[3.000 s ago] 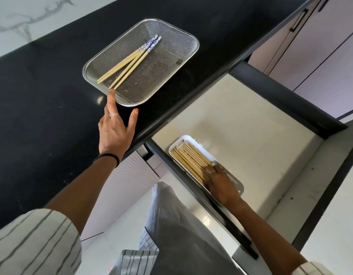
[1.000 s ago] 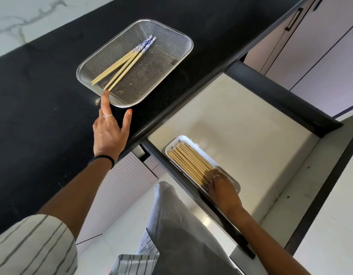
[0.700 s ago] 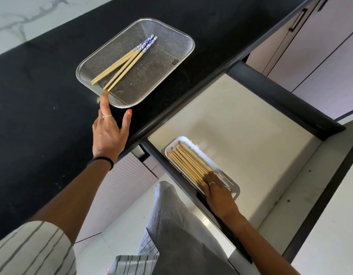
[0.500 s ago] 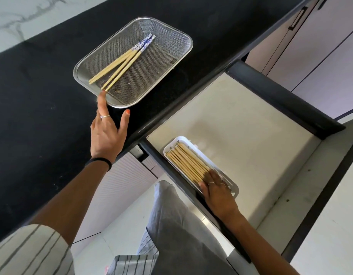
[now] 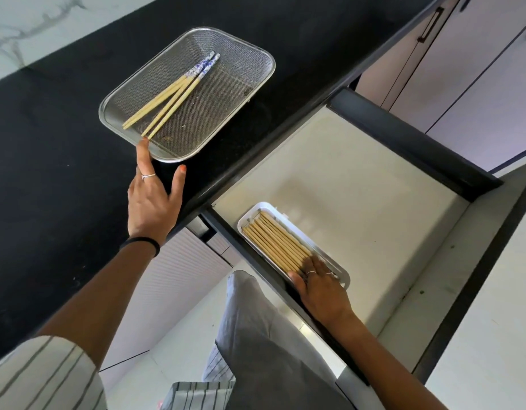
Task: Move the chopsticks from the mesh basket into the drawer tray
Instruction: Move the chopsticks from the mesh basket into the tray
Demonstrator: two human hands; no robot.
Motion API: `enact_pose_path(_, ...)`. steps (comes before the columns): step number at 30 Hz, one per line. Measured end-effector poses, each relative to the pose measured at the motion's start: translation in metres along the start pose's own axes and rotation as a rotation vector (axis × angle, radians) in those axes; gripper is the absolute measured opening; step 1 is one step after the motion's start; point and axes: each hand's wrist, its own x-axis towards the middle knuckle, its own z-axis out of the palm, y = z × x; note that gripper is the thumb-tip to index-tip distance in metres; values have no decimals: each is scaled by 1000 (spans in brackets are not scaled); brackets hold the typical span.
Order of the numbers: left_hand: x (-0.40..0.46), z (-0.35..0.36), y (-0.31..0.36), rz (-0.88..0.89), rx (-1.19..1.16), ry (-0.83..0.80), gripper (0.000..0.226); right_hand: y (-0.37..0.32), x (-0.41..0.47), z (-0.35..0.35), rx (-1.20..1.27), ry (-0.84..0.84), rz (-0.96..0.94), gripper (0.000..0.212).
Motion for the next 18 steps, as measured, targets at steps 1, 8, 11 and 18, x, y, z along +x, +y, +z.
enact_pose_path(1, 0, 0, 0, -1, 2, 0, 73, -1, -1, -1, 13, -9, -13, 63)
enact_pose_path(8, -1, -1, 1, -6, -4, -6, 74, 6, -9, -1, 66, -184, -225, 64)
enact_pose_path(11, -1, 0, 2, -10, 2, -3, 73, 13, -7, -5, -24, -135, -225, 58)
enact_pose_path(18, -1, 0, 1, -8, 5, -8, 73, 16, 1, -10, 4, 23, -204, 62)
